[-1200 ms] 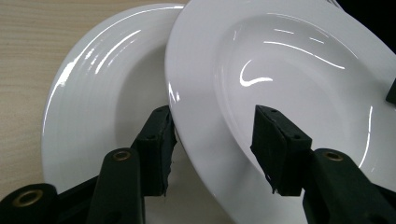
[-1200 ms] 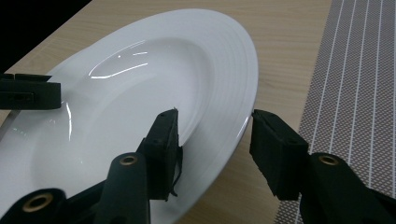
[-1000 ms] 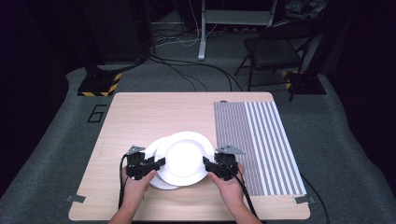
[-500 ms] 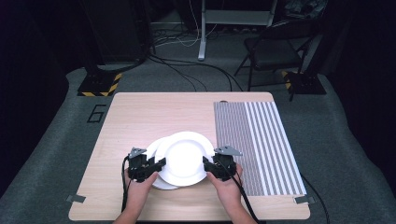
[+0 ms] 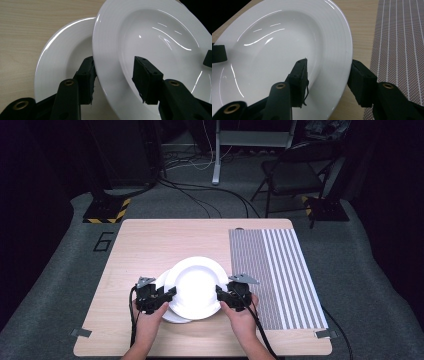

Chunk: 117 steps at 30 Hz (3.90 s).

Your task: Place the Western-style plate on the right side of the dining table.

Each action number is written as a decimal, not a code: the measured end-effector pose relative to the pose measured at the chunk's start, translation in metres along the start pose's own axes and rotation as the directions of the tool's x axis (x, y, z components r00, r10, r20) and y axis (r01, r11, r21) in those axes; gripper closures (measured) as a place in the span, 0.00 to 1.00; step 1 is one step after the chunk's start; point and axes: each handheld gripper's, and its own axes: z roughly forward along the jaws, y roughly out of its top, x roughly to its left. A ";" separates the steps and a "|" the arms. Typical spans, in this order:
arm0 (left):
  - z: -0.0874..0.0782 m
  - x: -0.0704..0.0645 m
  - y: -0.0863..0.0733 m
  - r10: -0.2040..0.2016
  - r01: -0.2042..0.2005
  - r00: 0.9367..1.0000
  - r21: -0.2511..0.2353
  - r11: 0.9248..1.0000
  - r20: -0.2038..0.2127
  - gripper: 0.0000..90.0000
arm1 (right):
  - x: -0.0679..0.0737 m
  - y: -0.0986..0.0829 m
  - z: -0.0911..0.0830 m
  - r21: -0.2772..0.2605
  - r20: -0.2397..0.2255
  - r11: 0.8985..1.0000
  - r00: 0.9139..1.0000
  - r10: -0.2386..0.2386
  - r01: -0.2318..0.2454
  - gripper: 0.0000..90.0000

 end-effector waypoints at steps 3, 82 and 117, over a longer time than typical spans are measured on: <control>0.001 0.000 0.000 -0.008 0.008 1.000 0.005 1.000 0.001 0.59 | 0.000 0.002 0.001 0.005 0.003 1.000 1.000 0.012 -0.012 0.57; 0.031 -0.056 0.054 0.050 -0.047 0.996 -0.051 0.998 0.074 0.62 | -0.047 0.038 -0.041 -0.107 0.049 0.989 0.993 0.111 -0.106 0.56; 0.087 -0.136 0.063 0.161 -0.167 0.955 0.004 0.986 0.250 0.63 | -0.111 0.012 -0.100 -0.181 0.209 0.959 0.944 0.255 -0.219 0.56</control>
